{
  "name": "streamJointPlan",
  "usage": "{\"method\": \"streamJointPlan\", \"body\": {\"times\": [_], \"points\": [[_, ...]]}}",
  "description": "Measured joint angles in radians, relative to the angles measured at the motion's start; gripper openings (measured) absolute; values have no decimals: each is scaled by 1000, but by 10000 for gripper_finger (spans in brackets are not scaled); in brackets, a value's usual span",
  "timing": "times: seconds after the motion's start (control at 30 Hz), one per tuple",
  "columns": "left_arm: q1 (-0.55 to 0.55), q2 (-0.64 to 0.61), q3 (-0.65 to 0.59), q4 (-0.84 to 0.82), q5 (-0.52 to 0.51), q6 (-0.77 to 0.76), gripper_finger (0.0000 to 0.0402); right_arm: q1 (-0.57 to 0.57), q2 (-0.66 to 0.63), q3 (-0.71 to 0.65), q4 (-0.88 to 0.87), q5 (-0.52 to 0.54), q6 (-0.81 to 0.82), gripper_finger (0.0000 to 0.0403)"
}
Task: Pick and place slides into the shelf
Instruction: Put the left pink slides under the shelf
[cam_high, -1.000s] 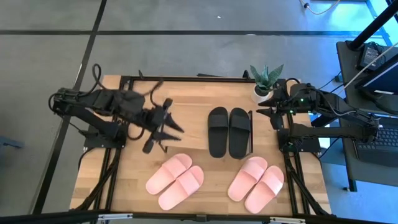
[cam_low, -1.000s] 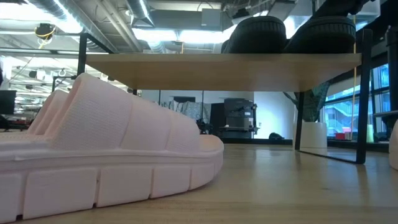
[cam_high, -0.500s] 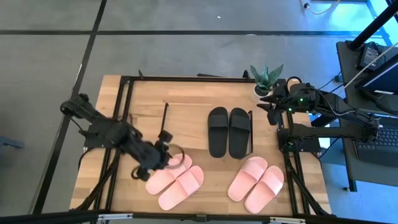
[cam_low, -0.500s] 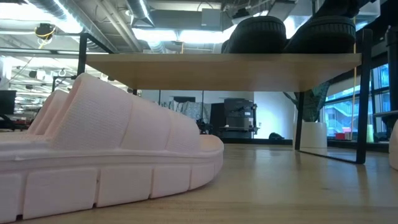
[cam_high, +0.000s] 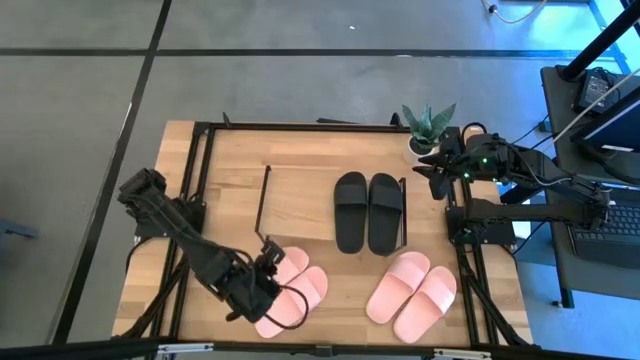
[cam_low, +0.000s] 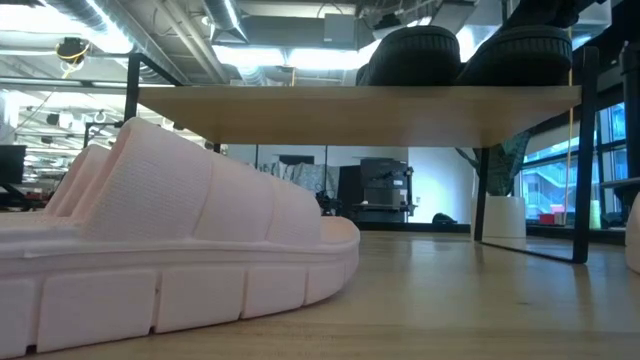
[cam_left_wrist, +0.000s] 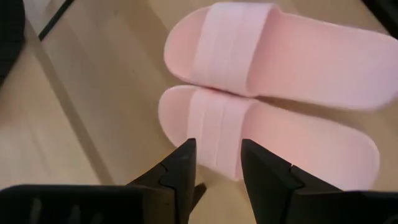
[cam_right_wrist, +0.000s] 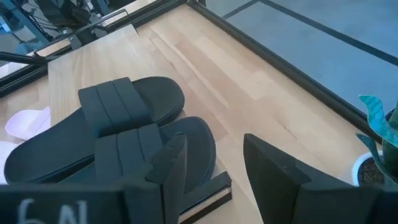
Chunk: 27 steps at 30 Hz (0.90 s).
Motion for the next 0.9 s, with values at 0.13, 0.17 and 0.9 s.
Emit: {"method": "streamJointPlan", "body": {"times": [0.13, 0.17, 0.9], "points": [[-8, -20, -118, 161, -2, -15, 119, 0, 0, 0, 0, 0, 0, 159], [-8, -31, -147, 199, -3, -19, 119, 0, 0, 0, 0, 0, 0, 159], [0, -63, -485, 438, -138, -79, 119, 0, 0, 0, 0, 0, 3, 159]]}}
